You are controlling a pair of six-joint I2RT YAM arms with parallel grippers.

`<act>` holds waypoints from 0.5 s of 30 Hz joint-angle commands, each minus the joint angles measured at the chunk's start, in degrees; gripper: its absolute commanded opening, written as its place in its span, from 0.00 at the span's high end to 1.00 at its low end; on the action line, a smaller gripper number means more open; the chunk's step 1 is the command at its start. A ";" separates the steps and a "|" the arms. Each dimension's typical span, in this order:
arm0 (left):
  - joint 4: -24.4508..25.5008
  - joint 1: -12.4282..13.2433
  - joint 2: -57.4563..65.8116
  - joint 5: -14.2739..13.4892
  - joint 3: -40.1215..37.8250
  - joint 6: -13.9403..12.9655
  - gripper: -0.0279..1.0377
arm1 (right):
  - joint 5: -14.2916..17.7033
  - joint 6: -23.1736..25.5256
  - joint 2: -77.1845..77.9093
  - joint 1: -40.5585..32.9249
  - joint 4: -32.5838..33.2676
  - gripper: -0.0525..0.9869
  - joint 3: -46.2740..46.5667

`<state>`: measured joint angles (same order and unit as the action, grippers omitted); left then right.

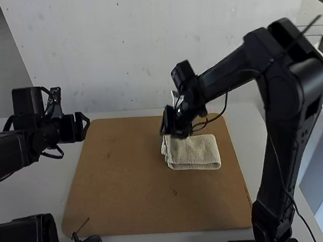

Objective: Fold the towel.

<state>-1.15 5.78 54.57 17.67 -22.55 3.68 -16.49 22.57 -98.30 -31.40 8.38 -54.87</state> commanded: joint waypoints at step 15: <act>-0.61 0.46 -0.51 0.79 1.01 -0.69 0.18 | 4.54 -4.11 1.97 2.39 2.16 0.93 1.08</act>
<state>-1.17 5.78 54.57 17.85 -22.57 3.68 -12.93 19.66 -94.63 -27.94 10.96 -54.04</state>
